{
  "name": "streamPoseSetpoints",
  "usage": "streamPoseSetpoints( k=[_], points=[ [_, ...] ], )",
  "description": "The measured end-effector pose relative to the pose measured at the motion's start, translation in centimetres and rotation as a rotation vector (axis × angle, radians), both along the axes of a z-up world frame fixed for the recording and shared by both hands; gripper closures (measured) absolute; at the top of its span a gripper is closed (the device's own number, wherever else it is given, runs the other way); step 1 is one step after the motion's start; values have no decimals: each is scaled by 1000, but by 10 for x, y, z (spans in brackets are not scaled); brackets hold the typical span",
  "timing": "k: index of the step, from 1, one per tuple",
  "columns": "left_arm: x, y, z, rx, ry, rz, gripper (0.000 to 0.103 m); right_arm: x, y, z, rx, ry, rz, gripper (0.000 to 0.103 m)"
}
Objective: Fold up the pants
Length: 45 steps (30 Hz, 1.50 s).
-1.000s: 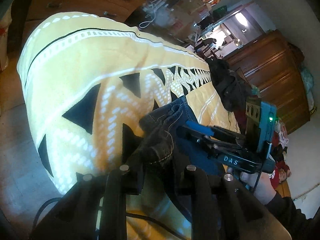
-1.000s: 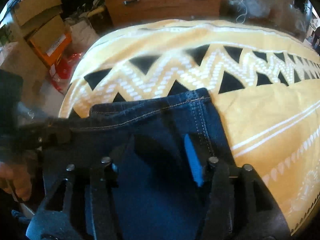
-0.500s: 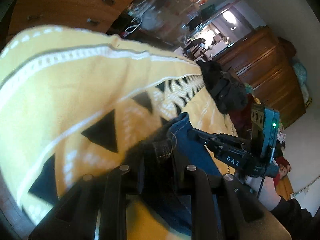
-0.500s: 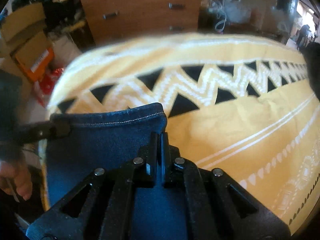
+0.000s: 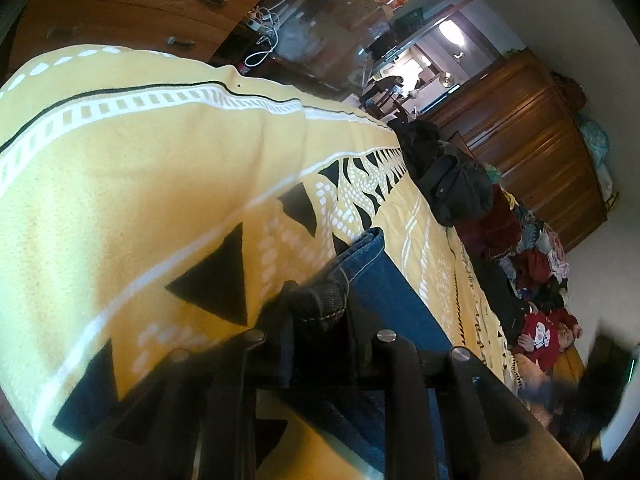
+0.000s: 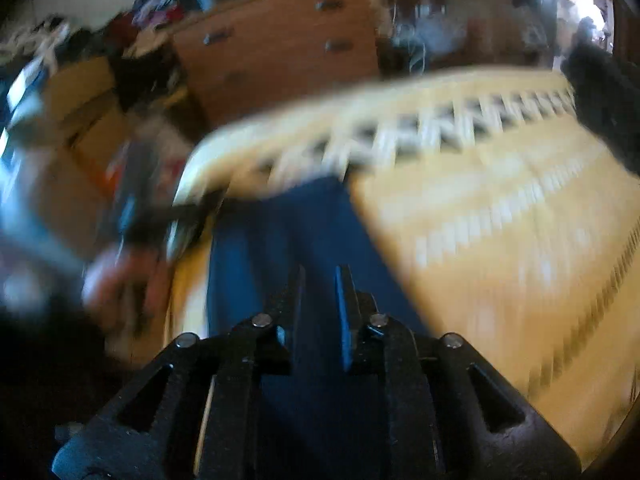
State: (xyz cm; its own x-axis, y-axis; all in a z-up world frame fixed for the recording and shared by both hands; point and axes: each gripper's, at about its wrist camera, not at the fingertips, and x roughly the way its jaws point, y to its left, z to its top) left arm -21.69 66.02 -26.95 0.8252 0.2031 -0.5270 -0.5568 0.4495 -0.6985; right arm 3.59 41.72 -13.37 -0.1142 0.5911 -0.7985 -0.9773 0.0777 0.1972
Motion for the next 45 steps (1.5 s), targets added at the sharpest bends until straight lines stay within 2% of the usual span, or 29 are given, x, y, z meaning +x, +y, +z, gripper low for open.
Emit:
streamPoseSetpoints(
  k=[1, 3, 7, 11, 12, 15, 17, 18, 20, 21, 29, 32, 35, 38, 40, 43, 45],
  points=[
    [1, 0, 0, 7, 1, -1, 79, -14, -33, -10, -55, -29, 0, 89],
    [2, 0, 0, 16, 3, -3, 79, -32, -76, -29, -135, -20, -22, 89],
    [5, 0, 0, 34, 11, -4, 79, -61, -119, -46, -186, -28, -59, 88],
    [6, -2, 0, 43, 15, -3, 79, -59, -126, -52, -196, -35, -105, 88],
    [6, -2, 1, 46, 17, -3, 79, -60, -128, -49, -186, -46, -113, 85],
    [7, -3, 1, 52, 18, -3, 79, -63, -130, -48, -195, -70, -110, 56],
    [8, -4, 1, 53, 17, -4, 79, -68, -134, -53, -206, -129, -104, 54],
    [8, -4, 1, 53, 15, -5, 79, -68, -135, -55, -210, -137, -107, 55],
    [8, -3, 0, 49, 15, -6, 79, -66, -136, -58, -206, -122, -121, 72],
    [9, -3, 0, 50, 18, -7, 79, -64, -137, -57, -198, -109, -129, 93],
    [8, 3, 0, 38, 1, -19, 79, -81, -155, -38, -121, -84, -138, 97],
    [10, 5, -2, 46, 5, -20, 79, -97, -154, -49, -153, -78, -95, 100],
    [10, 6, -2, 49, 5, -25, 79, -96, -152, -71, -192, -82, -116, 99],
    [11, 7, -1, 47, 16, -33, 79, -96, -160, -56, -134, -101, -159, 98],
    [12, 7, -1, 48, 18, -34, 79, -95, -167, -41, -78, -154, -187, 94],
    [13, 7, -1, 61, 16, -30, 79, -93, -163, -46, -94, -194, -185, 68],
    [12, 5, 0, 62, 12, -30, 79, -94, -157, -51, -99, -180, -168, 59]
  ],
)
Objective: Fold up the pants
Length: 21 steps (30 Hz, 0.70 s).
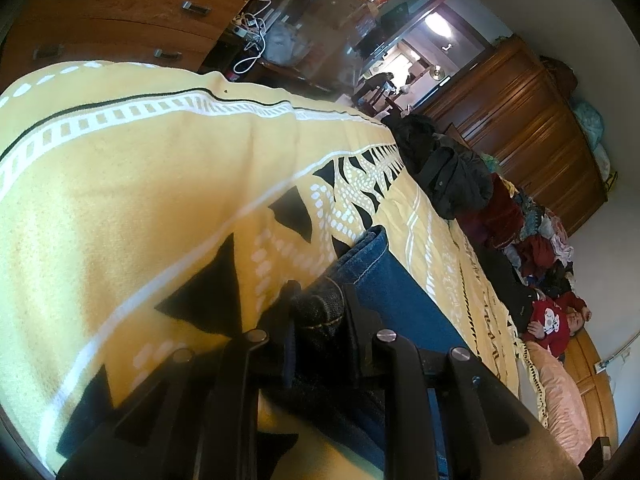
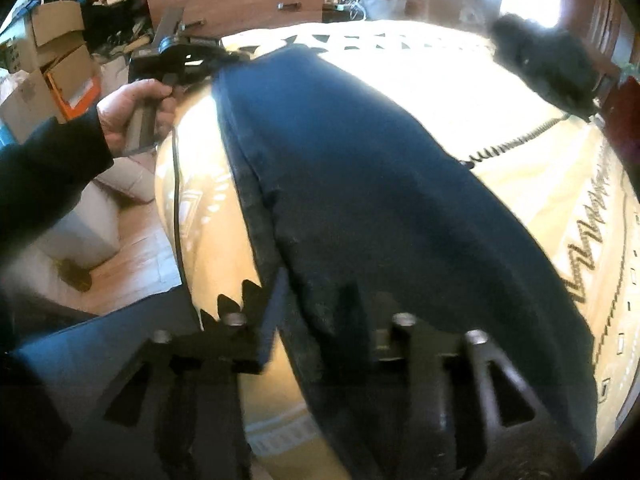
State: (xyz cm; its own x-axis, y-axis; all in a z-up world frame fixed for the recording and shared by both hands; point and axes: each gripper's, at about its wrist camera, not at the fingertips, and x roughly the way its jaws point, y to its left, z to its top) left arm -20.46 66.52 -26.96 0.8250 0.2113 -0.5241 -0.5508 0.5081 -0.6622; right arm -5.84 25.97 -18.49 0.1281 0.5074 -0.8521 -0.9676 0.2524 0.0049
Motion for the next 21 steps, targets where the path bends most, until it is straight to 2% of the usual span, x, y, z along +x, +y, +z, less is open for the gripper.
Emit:
streamPoseSetpoints(
  k=[3, 6, 8, 13, 17, 19, 20, 21],
  points=[
    [1, -1, 0, 4, 7, 0, 79, -6, 6, -4, -19, -22, 29, 62],
    [2, -2, 0, 0, 6, -2, 79, 1, 10, -12, -44, 1, -7, 93],
    [2, -2, 1, -1, 4, -4, 79, 4, 6, -8, -30, 16, -17, 98],
    [2, -1, 1, 3, -4, -15, 79, -6, -7, 13, 10, 24, -3, 99],
    [2, 0, -2, 6, -3, -13, 79, -10, -3, 0, -10, 44, 6, 99],
    [3, 0, -3, 7, 4, -15, 79, -7, 2, -19, -51, 54, -3, 95],
    [3, 0, -2, 4, 5, -16, 79, -6, -1, -22, -39, 42, -18, 94],
    [3, 0, -2, -1, 5, -18, 79, -7, -5, -19, -26, 29, -42, 86]
  ],
)
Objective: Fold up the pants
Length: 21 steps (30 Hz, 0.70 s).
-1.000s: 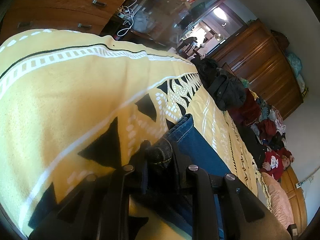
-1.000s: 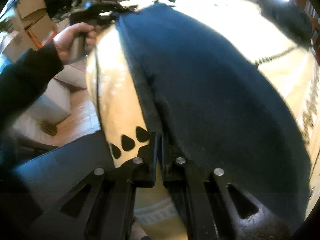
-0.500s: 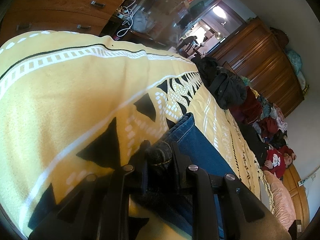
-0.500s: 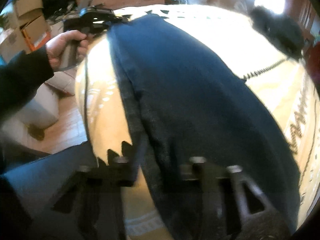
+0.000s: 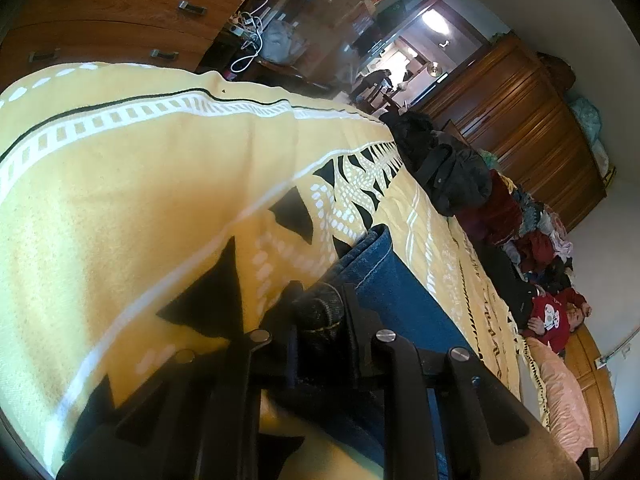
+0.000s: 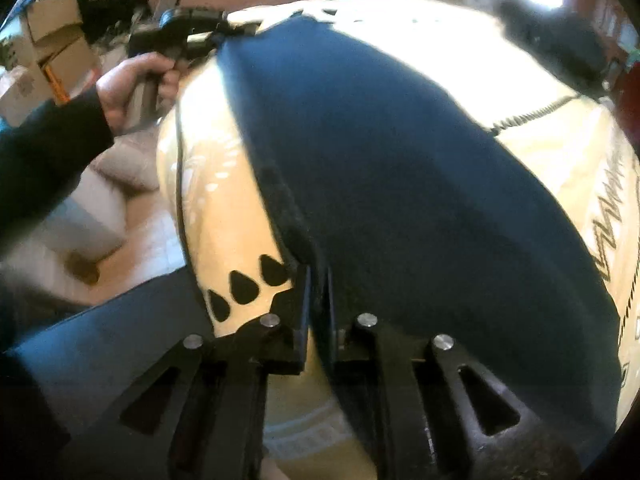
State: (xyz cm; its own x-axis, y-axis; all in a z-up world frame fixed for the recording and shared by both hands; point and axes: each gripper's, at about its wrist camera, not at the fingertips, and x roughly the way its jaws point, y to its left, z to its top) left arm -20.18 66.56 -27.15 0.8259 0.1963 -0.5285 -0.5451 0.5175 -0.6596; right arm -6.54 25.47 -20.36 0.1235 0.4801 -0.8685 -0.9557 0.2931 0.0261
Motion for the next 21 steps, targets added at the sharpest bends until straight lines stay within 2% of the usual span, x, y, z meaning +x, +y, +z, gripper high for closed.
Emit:
streamPoseSetpoints(
  k=[1, 3, 7, 10, 13, 16, 21],
  points=[
    [0, 0, 1, -2, 2, -5, 79, -2, -6, 6, 1, -27, -41, 74],
    [-1, 0, 2, 4, 11, -18, 79, -13, -38, 26, 67, -77, -126, 66],
    [-1, -2, 4, 10, 18, -33, 79, -26, -104, 27, -3, -123, -221, 69],
    [0, -6, 7, 8, 23, -31, 79, 5, -164, 26, -45, -148, -420, 72],
    [1, -7, 10, 6, 41, -31, 79, 34, -199, 24, -56, -141, -546, 72],
    [0, -8, 14, 1, 56, -24, 79, 39, -207, 19, -43, -87, -514, 70],
    [-2, -19, 23, 9, 74, -14, 75, 30, -191, 14, -33, -61, -417, 71]
  ],
)
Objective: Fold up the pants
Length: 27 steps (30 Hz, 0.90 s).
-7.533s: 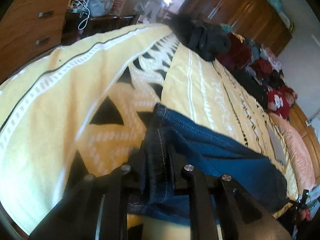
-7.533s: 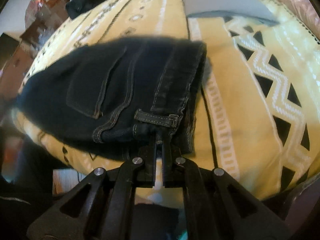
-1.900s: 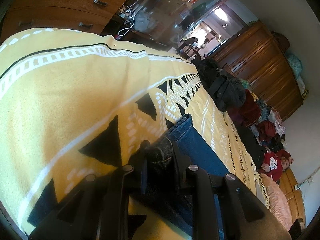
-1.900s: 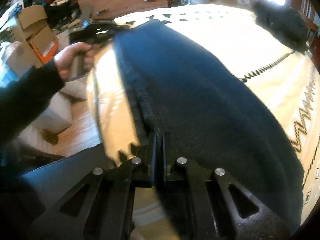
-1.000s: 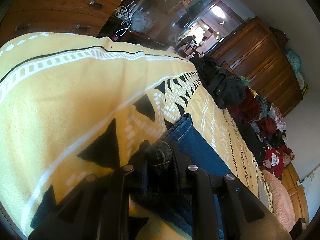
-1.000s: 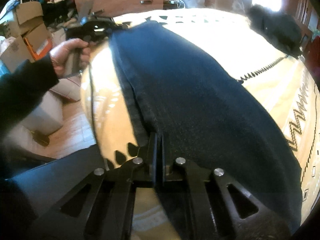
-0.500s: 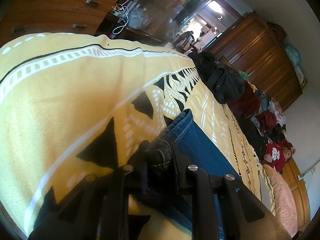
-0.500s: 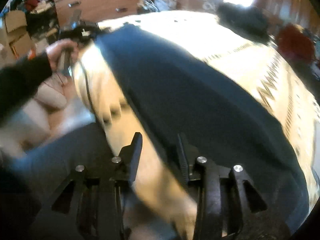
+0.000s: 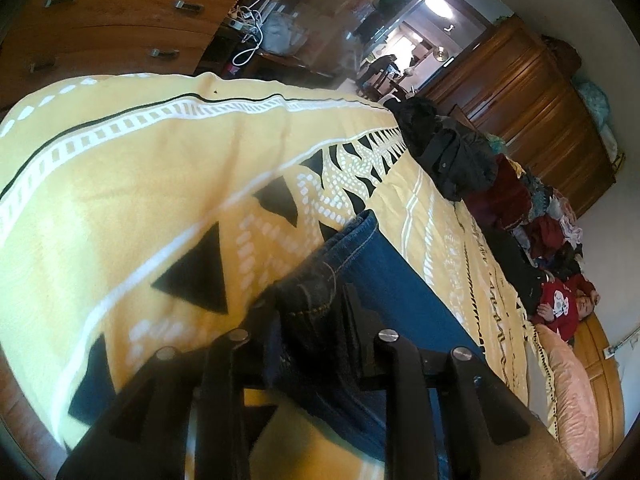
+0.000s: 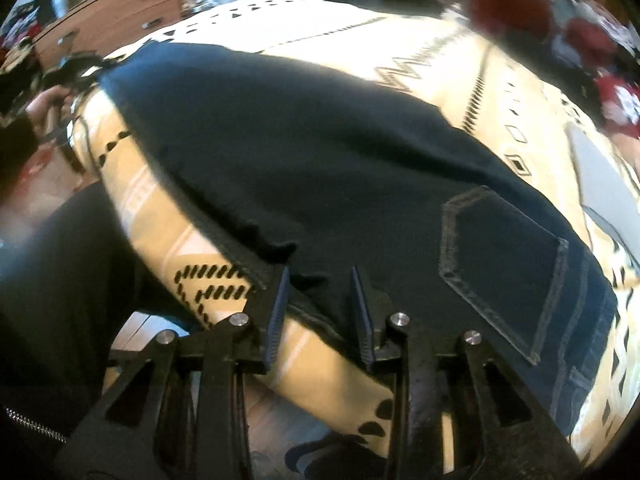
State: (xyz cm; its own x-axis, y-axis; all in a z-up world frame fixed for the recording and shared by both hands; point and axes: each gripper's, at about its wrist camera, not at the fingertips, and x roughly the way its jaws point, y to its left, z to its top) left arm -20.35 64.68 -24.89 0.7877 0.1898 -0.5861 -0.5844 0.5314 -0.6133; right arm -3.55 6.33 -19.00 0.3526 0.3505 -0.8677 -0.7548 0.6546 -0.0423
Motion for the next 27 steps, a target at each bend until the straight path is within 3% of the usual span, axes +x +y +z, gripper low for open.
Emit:
streamPoseSetpoints(
  k=[5, 7, 10, 13, 15, 17, 19, 21, 24, 26, 27],
  points=[
    [-4, -4, 4, -3, 12, 10, 75, -2, 1, -18, -12, 23, 29, 72],
    [-4, -6, 7, 5, 19, 2, 75, -6, -1, -19, -23, 26, 40, 96],
    [-3, -8, 11, 15, 27, -4, 75, -15, -6, -17, -24, 15, 50, 96],
    [-3, -10, 12, 9, 29, -2, 75, -27, -6, -29, -72, 4, 85, 93],
    [-4, -13, 16, 4, 22, 1, 75, -27, -6, -19, -71, -22, 82, 91],
    [-7, -16, 19, 0, 10, -3, 75, -30, -5, 0, -44, -73, 87, 86],
    [-10, -23, 24, 8, 5, -15, 71, -32, 3, 20, 10, -141, 94, 72],
    [-13, -29, 24, 2, -1, -25, 69, -29, 18, 28, 83, -166, 98, 69],
    [-18, -33, 19, -22, 4, -30, 69, -27, 52, 9, 93, -133, 155, 69],
    [-21, -37, 19, -30, 7, -31, 69, -37, 71, -26, -21, -37, 244, 66],
    [-22, -39, 19, -32, 3, -38, 69, -49, 73, -34, -69, -66, 271, 63]
  ],
)
